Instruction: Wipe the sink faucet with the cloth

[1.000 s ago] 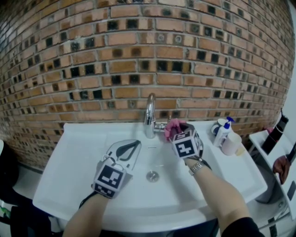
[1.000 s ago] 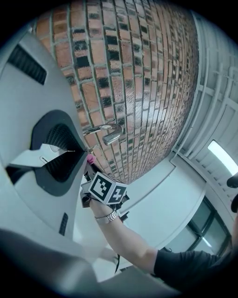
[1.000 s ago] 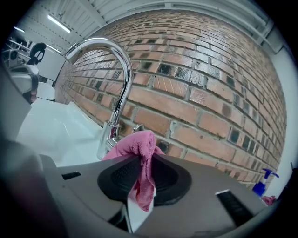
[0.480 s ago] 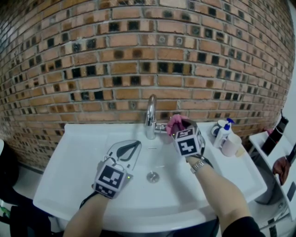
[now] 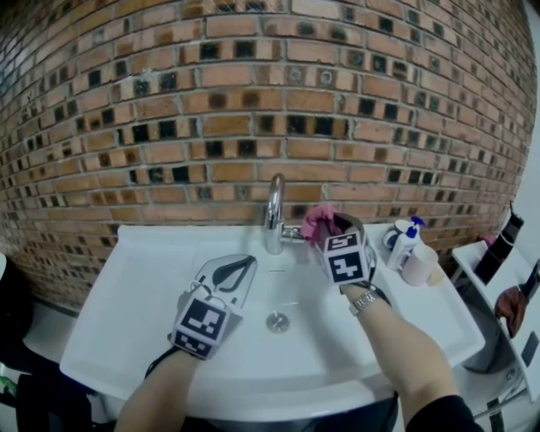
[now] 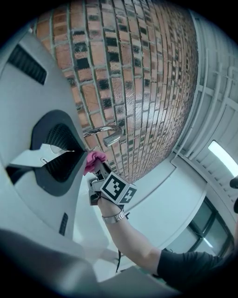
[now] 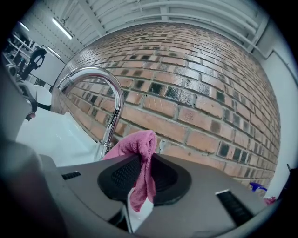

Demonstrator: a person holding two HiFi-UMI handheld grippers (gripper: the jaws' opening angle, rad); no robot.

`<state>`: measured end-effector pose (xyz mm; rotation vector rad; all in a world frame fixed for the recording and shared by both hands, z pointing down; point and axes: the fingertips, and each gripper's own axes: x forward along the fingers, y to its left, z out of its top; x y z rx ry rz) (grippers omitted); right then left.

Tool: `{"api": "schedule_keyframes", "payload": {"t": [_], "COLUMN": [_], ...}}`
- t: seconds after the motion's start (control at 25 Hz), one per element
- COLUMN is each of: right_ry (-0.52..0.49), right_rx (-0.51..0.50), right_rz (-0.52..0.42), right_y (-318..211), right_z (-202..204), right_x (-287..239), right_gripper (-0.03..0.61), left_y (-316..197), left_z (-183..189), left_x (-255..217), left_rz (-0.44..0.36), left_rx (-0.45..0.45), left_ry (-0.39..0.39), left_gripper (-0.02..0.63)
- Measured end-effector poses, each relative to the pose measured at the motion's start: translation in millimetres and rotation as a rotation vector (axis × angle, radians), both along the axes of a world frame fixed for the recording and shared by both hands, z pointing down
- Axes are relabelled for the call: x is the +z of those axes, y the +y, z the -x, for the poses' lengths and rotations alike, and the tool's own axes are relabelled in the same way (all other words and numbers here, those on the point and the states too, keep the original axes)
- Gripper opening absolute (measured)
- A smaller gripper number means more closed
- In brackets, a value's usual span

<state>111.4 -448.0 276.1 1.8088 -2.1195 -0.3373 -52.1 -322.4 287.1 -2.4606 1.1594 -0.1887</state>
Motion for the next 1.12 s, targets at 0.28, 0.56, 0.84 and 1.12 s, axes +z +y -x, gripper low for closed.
{"api": "schedule_keyframes", "payload": {"t": [0.28, 0.56, 0.84, 1.12], "right_ry": [-0.029, -0.084, -0.151, -0.217], "right_rx": [-0.022, -0.082, -0.149, -0.23], "right_rz": [-0.015, -0.036, -0.078, -0.107], "right_y": [25.6, 68.2, 110.4, 158.1], "right_z": [4.0, 14.9, 24.2, 39.4], "right_x": [-6.1, -15.2, -31.7, -28.6], "right_gripper": [0.074, 0.074, 0.074, 0.072], "left_y": [-1.5, 2.0, 19.3, 49.4], "left_z": [2.5, 1.3, -4.0, -23.0], "left_x": [6.7, 15.0, -3.8, -9.7], "left_rz": [0.016, 0.055, 0.054, 0.066], "left_rx": [-0.031, -0.03, -0.033, 0.003], "left_ry": [-0.003, 0.01, -0.025, 0.048], "left_gripper": [0.008, 0.008, 0.008, 0.008]}}
